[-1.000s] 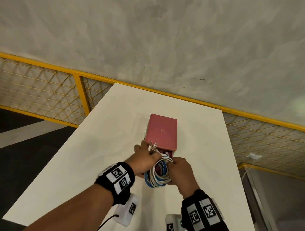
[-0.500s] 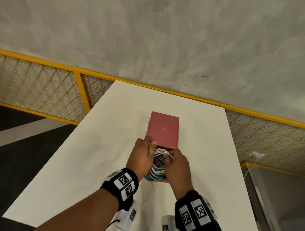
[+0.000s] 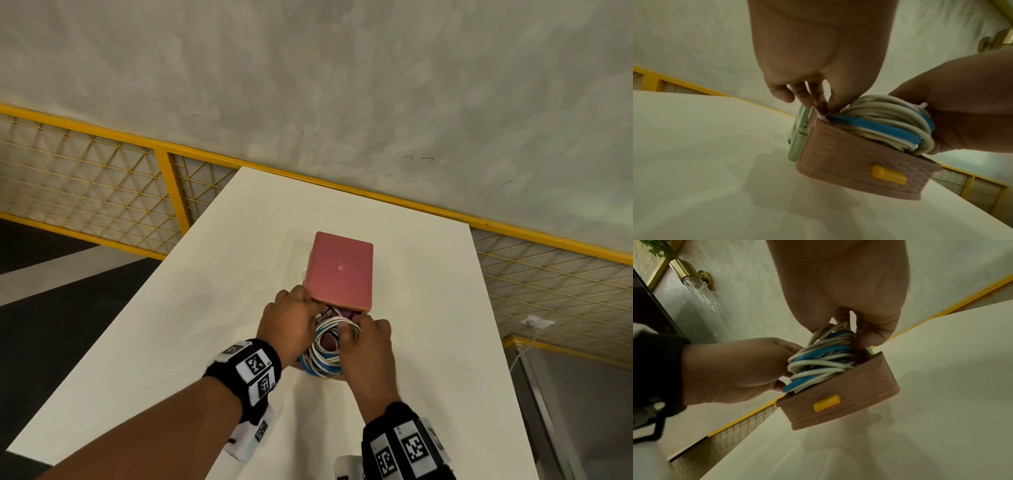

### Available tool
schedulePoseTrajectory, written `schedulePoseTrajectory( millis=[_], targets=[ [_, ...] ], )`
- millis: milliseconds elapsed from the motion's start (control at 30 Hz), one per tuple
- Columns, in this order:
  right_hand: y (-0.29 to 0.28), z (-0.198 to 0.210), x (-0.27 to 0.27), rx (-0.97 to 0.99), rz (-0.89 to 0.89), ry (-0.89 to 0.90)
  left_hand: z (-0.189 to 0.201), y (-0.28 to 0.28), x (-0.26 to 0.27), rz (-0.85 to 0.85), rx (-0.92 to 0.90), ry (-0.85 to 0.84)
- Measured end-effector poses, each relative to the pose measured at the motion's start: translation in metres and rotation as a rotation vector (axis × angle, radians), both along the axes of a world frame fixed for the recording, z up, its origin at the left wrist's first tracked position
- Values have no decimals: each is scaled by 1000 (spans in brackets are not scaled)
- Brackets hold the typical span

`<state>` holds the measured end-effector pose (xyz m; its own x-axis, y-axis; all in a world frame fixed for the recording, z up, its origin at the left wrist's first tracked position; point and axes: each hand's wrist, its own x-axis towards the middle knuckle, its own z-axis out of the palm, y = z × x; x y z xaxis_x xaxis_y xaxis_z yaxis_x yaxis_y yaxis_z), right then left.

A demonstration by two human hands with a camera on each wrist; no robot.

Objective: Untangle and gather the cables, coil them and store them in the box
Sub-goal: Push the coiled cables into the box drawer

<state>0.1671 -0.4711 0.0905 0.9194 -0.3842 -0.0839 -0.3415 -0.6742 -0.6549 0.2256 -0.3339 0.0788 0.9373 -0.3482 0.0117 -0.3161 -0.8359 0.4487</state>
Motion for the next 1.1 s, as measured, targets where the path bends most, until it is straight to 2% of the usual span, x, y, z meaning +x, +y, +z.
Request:
schedulePoseTrajectory(
  millis=[67, 167, 367, 500, 567, 667, 800, 933, 1000, 1100],
  targets=[
    [0, -4, 1, -29, -2, 5, -2, -1, 3, 65, -70, -9],
    [0, -9, 3, -79, -30, -5, -7, -3, 6, 172, -286, 55],
    [1, -17, 9, -211, -72, -56, -18, 6, -13, 63, -536, 60],
    [0, -18, 16, -222, -104, -84, -30, 10, -24, 129, -656, 37],
    [0, -17, 19, -181, -135, -90, -35, 6, -28, 128, -640, 38],
    [1, -18, 23, -80, -205, -102, -40, 3, -31, 93, -510, -14],
    [1, -22, 26, -41, -220, -130, -39, 0, -23, 79, -341, -85],
    [-3, -24, 11, -83, -37, -192, -33, 0, -22, 80, -295, -108],
    [-4, -24, -8, -219, 118, -113, -30, 2, -20, 32, -236, -225],
    [-8, -20, -28, -322, 265, 60, -34, 6, -18, -170, -156, -394]
  ],
)
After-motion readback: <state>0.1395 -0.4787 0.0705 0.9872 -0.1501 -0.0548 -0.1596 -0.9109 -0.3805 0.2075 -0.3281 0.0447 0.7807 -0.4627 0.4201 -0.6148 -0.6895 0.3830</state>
